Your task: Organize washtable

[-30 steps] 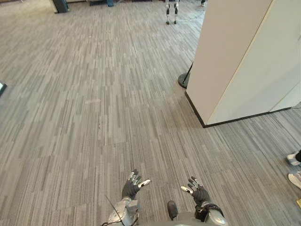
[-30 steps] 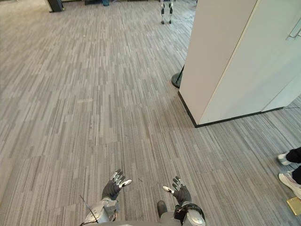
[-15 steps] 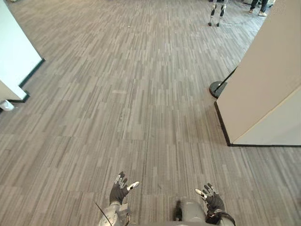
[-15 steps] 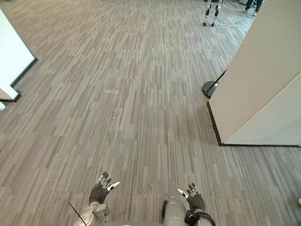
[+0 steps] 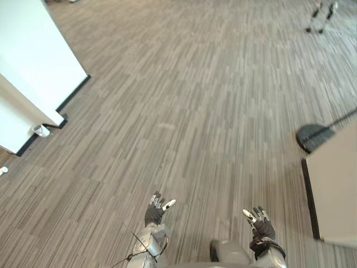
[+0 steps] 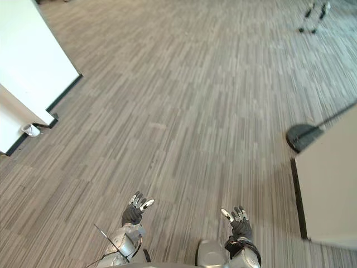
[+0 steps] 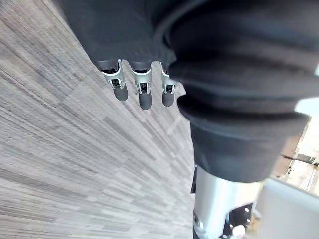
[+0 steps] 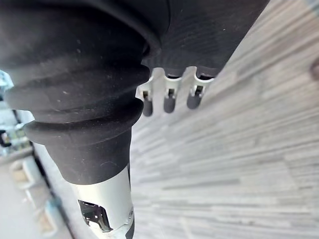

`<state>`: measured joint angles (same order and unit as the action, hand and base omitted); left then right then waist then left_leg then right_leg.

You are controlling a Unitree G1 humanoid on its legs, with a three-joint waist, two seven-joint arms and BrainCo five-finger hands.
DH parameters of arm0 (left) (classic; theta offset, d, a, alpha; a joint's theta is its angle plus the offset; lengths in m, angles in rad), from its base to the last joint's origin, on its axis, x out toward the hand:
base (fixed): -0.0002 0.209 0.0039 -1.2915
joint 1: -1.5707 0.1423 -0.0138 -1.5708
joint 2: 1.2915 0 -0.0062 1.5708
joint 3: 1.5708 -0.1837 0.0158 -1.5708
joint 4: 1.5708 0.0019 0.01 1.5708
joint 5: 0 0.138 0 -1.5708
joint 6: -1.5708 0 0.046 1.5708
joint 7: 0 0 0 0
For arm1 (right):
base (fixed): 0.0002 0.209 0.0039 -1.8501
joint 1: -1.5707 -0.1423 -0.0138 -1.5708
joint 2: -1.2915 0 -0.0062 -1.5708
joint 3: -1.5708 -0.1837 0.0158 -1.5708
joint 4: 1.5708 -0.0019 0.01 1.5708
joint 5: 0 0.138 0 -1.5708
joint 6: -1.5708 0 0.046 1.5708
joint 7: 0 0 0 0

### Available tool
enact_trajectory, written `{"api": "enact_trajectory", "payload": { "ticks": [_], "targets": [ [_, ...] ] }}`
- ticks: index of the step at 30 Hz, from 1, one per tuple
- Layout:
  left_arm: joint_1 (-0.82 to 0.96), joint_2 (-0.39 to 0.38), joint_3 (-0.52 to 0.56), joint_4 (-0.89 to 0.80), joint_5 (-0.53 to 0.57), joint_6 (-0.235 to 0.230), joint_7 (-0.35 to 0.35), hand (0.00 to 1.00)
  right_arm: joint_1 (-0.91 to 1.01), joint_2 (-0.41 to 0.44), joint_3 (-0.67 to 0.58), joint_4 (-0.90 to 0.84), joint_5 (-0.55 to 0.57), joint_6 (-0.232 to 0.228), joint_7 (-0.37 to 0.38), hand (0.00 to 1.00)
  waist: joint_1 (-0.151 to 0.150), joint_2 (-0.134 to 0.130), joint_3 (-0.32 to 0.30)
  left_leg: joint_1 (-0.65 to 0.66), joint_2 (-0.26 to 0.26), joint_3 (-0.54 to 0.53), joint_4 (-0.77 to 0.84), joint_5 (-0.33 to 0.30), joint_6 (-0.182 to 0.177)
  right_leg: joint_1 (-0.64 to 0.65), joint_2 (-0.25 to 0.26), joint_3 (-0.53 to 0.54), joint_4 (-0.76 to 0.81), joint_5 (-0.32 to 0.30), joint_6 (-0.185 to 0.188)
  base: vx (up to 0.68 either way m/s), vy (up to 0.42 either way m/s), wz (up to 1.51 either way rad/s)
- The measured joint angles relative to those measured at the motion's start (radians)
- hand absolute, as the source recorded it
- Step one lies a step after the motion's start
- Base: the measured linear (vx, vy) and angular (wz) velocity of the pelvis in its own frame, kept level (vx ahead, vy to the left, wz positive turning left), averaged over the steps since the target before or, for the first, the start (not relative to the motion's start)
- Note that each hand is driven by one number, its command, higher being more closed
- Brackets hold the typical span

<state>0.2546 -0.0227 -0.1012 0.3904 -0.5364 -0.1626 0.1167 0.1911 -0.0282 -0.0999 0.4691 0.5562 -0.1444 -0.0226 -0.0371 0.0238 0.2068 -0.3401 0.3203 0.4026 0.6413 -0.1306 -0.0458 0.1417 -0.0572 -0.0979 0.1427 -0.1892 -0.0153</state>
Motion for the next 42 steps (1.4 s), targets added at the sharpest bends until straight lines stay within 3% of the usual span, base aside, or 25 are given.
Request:
{"api": "enact_trajectory", "payload": {
  "ticks": [3,4,5,6,8,9,11,12,15,17,19,20,21,22,23,24,25,26,27,30,32,34,37,39,42],
  "targets": [
    [0.019,-0.003,0.007,-0.03,0.0,0.0,0.002,0.0,-0.009,-0.004,-0.001,-0.001,-0.008,-0.005,-0.001,0.0,0.002,-0.004,-0.004,-0.017,-0.05,0.002,-0.431,0.104,-0.083,0.112,-0.039,0.012,-0.03,-0.051,0.084,0.71,0.225,-0.27],
    [0.021,-0.002,0.006,-0.041,0.0,0.0,0.005,0.0,-0.001,-0.005,0.0,0.0,-0.009,-0.005,-0.001,0.0,0.002,0.004,-0.011,-0.025,-0.056,-0.017,-0.487,0.11,-0.077,0.141,-0.042,0.019,-0.03,-0.075,0.125,0.69,0.357,-0.48],
    [0.018,0.006,0.005,-0.045,0.0,0.0,0.015,0.0,-0.001,-0.007,-0.001,0.02,-0.01,-0.005,-0.001,0.0,0.007,0.0,-0.032,-0.035,-0.068,-0.043,-0.443,0.235,0.01,0.178,-0.068,0.032,-0.019,-0.102,0.17,0.67,0.388,-0.5],
    [0.016,0.017,0.006,-0.048,0.0,0.0,0.017,0.0,-0.004,0.014,0.001,0.043,-0.015,-0.003,-0.001,0.0,0.011,-0.051,-0.067,-0.056,-0.1,-0.048,-0.383,0.279,0.078,0.164,-0.127,0.042,0.017,-0.093,0.189,0.66,0.387,-0.33],
    [-0.011,0.047,0.016,-0.07,0.009,0.0,0.017,0.0,0.001,0.037,0.001,0.056,-0.018,-0.003,0.002,0.0,0.0,-0.09,-0.087,-0.084,-0.124,-0.042,-0.243,0.165,0.096,0.115,-0.175,0.056,0.14,0.002,0.239,0.76,0.428,0.05],
    [-0.015,0.05,0.016,-0.073,0.011,0.0,0.016,0.0,-0.002,0.041,0.001,0.059,-0.019,-0.002,0.002,0.0,-0.001,-0.093,-0.089,-0.073,-0.129,-0.041,-0.21,0.125,0.099,0.105,-0.18,0.069,0.197,0.048,0.224,0.73,0.401,0.14],
    [-0.045,0.062,0.012,-0.079,0.021,0.0,0.017,0.0,0.009,0.057,0.001,0.067,-0.023,-0.003,0.005,0.0,-0.01,-0.081,-0.086,0.036,-0.164,-0.037,-0.2,0.008,0.113,-0.012,-0.207,0.077,0.525,0.332,0.135,0.68,0.378,0.22],
    [-0.059,0.071,0.009,-0.077,0.022,0.0,0.017,0.0,0.005,0.06,0.002,0.07,-0.026,-0.004,0.005,0.0,-0.01,-0.083,-0.086,0.068,-0.175,-0.038,-0.21,-0.014,0.113,-0.053,-0.213,0.076,0.628,0.323,0.13,0.72,0.377,0.2],
    [-0.084,0.1,0.019,-0.064,0.043,-0.002,0.022,0.0,0.009,0.063,0.024,0.098,-0.027,-0.003,0.007,0.0,-0.029,-0.071,-0.079,0.292,-0.238,-0.031,-0.341,-0.076,0.114,-0.251,-0.2,0.035,0.941,0.105,0.036,0.54,0.189,0.03],
    [-0.104,0.11,-0.015,-0.046,0.047,-0.012,0.019,0.0,0.061,0.062,0.019,0.088,-0.028,-0.004,0.013,0.0,-0.076,-0.032,-0.075,0.436,-0.245,-0.042,-0.459,-0.085,0.1,-0.404,-0.109,-0.045,0.874,-0.019,0.047,0.5,0.112,0.2],
    [-0.151,0.113,-0.039,-0.014,0.047,-0.012,0.017,0.0,0.105,0.061,0.005,0.084,-0.028,-0.001,0.022,0.0,-0.114,-0.039,-0.073,0.508,-0.264,-0.06,-0.515,-0.101,0.079,-0.499,-0.048,-0.067,0.669,-0.034,0.055,0.5,0.004,0.37],
    [-0.167,0.114,-0.048,-0.004,0.047,-0.012,0.017,0.0,0.118,0.062,-0.017,0.083,-0.028,0.002,0.021,0.0,-0.121,-0.045,-0.074,0.541,-0.271,-0.062,-0.53,-0.117,0.063,-0.52,-0.022,-0.077,0.5,-0.013,0.06,0.68,-0.075,0.29],
    [-0.18,0.112,-0.048,-0.001,0.048,-0.011,0.018,0.0,0.127,0.061,-0.053,0.084,-0.019,0.003,0.016,0.0,-0.13,-0.069,-0.083,0.591,-0.289,-0.057,-0.54,-0.149,0.038,-0.525,-0.005,-0.125,0.201,0.095,0.046,0.61,-0.083,0.15],
    [-0.18,0.113,-0.047,-0.003,0.048,-0.012,0.018,0.0,0.13,0.058,-0.056,0.082,-0.015,0.002,0.011,0.0,-0.136,-0.087,-0.091,0.611,-0.302,-0.062,-0.539,-0.167,0.023,-0.524,-0.009,-0.139,0.13,0.166,0.024,0.69,-0.084,0.19],
    [-0.173,0.095,-0.049,0.004,0.049,-0.011,0.02,0.0,0.134,0.051,-0.063,0.081,-0.015,0.002,0.003,0.0,-0.144,-0.081,-0.096,0.642,-0.298,-0.071,-0.53,-0.183,0.005,-0.509,-0.009,-0.152,0.139,0.295,-0.047,0.69,-0.074,0.07],
    [-0.157,0.064,-0.056,0.007,0.051,-0.009,0.019,0.0,0.128,0.033,-0.074,0.067,-0.015,0.004,0.001,0.0,-0.139,-0.052,-0.094,0.627,-0.255,-0.062,-0.442,-0.183,0.002,-0.503,0.014,-0.155,0.183,0.24,-0.094,0.8,-0.149,0.1],
    [-0.146,0.049,-0.057,0.006,0.051,-0.008,0.018,0.0,0.132,0.041,-0.087,0.017,-0.015,0.004,0.0,0.0,-0.143,-0.04,-0.083,0.571,-0.213,-0.068,-0.264,-0.177,-0.009,-0.469,0.019,-0.176,0.194,0.202,-0.098,0.62,-0.158,0.18],
    [-0.134,0.039,-0.056,0.005,0.05,-0.008,0.015,0.0,0.152,0.05,-0.088,-0.037,0.001,0.003,-0.001,0.0,-0.147,-0.03,-0.063,0.496,-0.157,-0.113,-0.035,-0.129,-0.078,-0.415,0.034,-0.189,0.196,0.167,-0.093,0.7,-0.221,0.17],
    [-0.093,0.004,-0.049,-0.014,0.047,-0.009,0.015,0.0,0.157,0.052,-0.086,-0.106,0.026,0.002,-0.002,0.0,-0.114,-0.012,-0.056,0.352,-0.092,-0.204,0.349,-0.03,-0.199,-0.338,0.075,-0.179,0.197,0.116,-0.098,0.45,-0.129,-0.03],
    [-0.029,-0.013,-0.046,-0.04,0.038,-0.01,0.018,0.0,0.128,0.044,-0.079,-0.162,0.045,-0.004,-0.021,0.0,-0.077,-0.011,-0.056,0.225,-0.051,-0.268,0.569,-0.024,-0.191,-0.248,0.114,-0.141,0.166,0.085,-0.096,0.45,-0.083,-0.65],
    [0.015,-0.014,-0.043,-0.041,0.031,-0.009,0.02,0.0,0.079,0.04,-0.072,-0.18,0.083,-0.007,-0.029,0.0,-0.049,-0.016,-0.058,0.188,-0.005,-0.244,0.393,-0.076,-0.1,-0.173,0.125,-0.047,0.115,0.073,-0.086,0.47,-0.042,-0.89],
    [0.036,-0.011,-0.031,-0.041,0.029,-0.007,0.017,0.0,0.035,0.013,-0.045,-0.178,0.096,-0.008,-0.031,0.0,-0.034,-0.009,-0.064,0.217,-0.024,-0.294,0.061,-0.091,-0.076,-0.167,0.135,0.039,0.101,0.072,-0.084,0.36,0.066,-1.33],
    [0.033,-0.013,-0.003,-0.02,0.035,0.001,0.019,0.0,0.025,0.016,-0.049,-0.155,0.104,-0.008,-0.026,0.0,-0.036,0.005,-0.081,0.257,-0.067,-0.434,-0.323,-0.086,-0.085,-0.19,0.148,0.146,0.125,0.056,-0.055,0.35,0.166,-1.23],
    [0.031,-0.014,-0.017,-0.009,0.038,0.002,0.016,0.0,0.055,0.015,-0.074,-0.133,0.122,-0.007,-0.024,0.0,-0.054,0.01,-0.101,0.272,-0.078,-0.407,-0.419,-0.06,-0.127,-0.183,0.147,0.186,0.122,0.036,-0.023,0.26,0.236,-0.78],
    [0.011,-0.007,-0.05,-0.007,0.046,0.002,-0.01,0.0,0.108,0.02,-0.082,-0.115,0.113,-0.006,-0.019,0.0,-0.058,0.027,-0.139,0.299,-0.115,-0.296,-0.475,0.039,-0.107,-0.203,0.141,0.286,0.146,-0.004,0.035,0.22,0.369,-0.93]
  ]
}}
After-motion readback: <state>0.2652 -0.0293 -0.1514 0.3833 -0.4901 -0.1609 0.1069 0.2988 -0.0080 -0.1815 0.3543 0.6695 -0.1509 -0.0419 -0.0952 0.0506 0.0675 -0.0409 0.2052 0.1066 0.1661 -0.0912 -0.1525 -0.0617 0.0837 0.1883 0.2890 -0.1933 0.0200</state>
